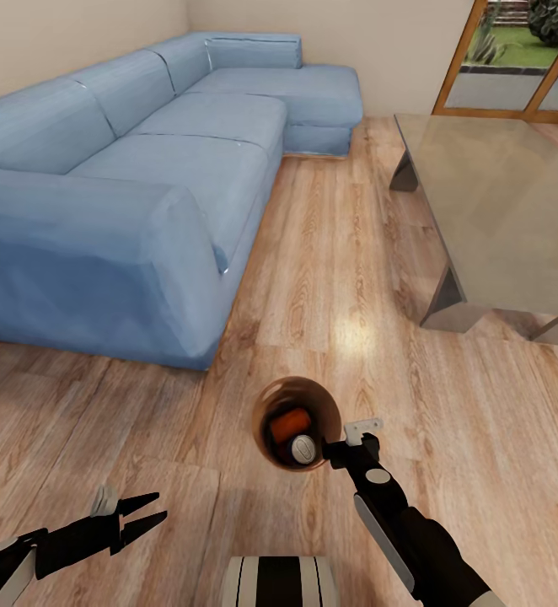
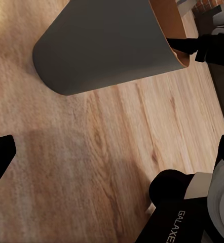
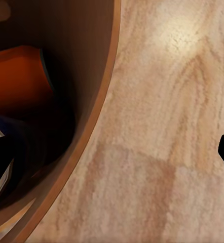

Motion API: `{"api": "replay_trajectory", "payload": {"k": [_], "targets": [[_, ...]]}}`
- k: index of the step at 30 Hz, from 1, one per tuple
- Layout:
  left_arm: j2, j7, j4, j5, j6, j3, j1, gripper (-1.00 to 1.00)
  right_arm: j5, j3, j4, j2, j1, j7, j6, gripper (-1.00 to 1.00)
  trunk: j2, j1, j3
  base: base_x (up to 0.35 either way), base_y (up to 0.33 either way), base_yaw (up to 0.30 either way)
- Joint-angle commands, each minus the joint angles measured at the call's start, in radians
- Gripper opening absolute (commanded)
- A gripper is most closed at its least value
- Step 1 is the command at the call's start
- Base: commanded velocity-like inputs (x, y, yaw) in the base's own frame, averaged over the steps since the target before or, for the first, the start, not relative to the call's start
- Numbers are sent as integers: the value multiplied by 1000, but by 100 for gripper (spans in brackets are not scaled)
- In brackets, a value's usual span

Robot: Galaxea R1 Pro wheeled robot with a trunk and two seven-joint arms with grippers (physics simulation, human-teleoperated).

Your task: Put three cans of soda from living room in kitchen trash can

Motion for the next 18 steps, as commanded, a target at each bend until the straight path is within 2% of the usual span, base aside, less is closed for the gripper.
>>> {"api": "replay_trajectory", "payload": {"k": [1,18], "targets": [[0,0,0,0,0,0,0,100,-1,0,0,0,0,0,0,100,0,0,0,0,0,0],[0,0,1,0,0,0,0,100,-1,0,1,0,0,0,0,100,0,0,0,0,0,0]]}}
